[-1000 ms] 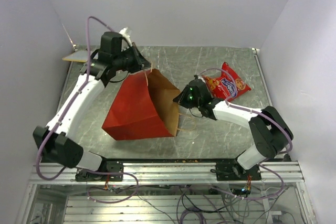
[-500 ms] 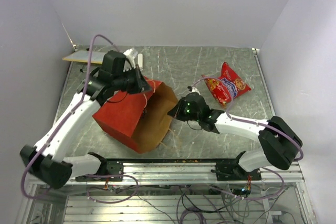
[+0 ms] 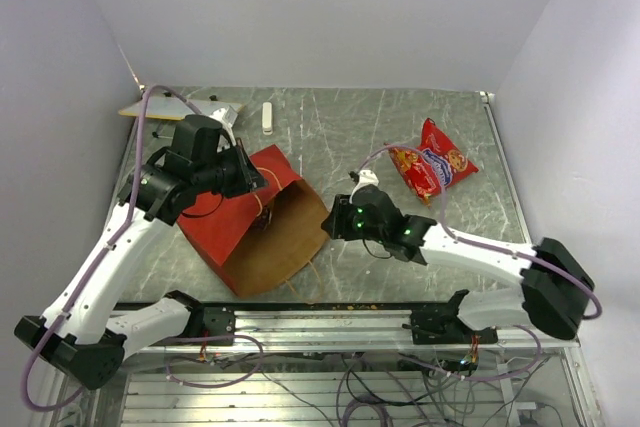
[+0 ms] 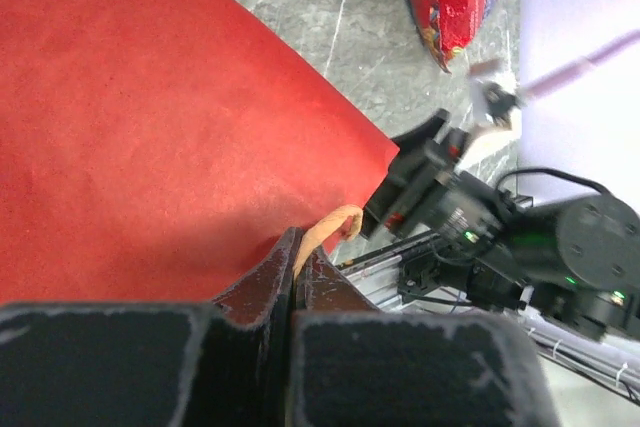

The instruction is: Take the snacks out of the paper bag

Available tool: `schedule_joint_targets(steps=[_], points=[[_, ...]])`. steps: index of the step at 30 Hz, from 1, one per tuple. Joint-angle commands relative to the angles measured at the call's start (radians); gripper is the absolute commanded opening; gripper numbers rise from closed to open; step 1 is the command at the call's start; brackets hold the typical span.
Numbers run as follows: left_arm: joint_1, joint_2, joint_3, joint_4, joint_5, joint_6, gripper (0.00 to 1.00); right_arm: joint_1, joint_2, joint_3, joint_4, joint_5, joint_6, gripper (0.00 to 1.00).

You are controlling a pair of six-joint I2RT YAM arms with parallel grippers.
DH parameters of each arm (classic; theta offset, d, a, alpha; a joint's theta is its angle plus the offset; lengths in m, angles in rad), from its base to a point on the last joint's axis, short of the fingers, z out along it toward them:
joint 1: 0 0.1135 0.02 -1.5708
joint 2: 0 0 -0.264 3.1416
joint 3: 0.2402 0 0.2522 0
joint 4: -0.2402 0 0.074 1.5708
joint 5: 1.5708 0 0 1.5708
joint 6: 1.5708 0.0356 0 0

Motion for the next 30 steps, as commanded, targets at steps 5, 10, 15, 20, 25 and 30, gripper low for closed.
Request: schedule_joint_targets(steps=[5, 10, 15, 20, 25, 30], points=[[0.000, 0.039, 0.157, -0.085, -0.080, 0.010, 0.07, 0.001, -0.309, -0.035, -0.079, -0.136, -0.666, 0.46], [0.000, 0.058, 0.195, -0.084, -0.091, 0.024, 0.07, 0.006, -0.431, -0.047, -0.001, -0.434, -1.011, 0.46], [0.002, 0.081, 0.218, -0.090, -0.081, 0.070, 0.07, 0.030, -0.289, 0.088, -0.025, -0.615, -1.293, 0.47], [0.001, 0.090, 0.235, -0.099, -0.053, 0.111, 0.07, 0.122, -0.059, 0.254, -0.104, -0.647, -1.593, 0.51], [0.003, 0.092, 0.231, -0.098, -0.030, 0.117, 0.07, 0.198, 0.179, 0.407, -0.142, -0.551, -1.804, 0.54], [0.005, 0.081, 0.222, -0.096, -0.048, 0.125, 0.07, 0.217, 0.325, 0.443, -0.083, -0.411, -1.929, 0.55]])
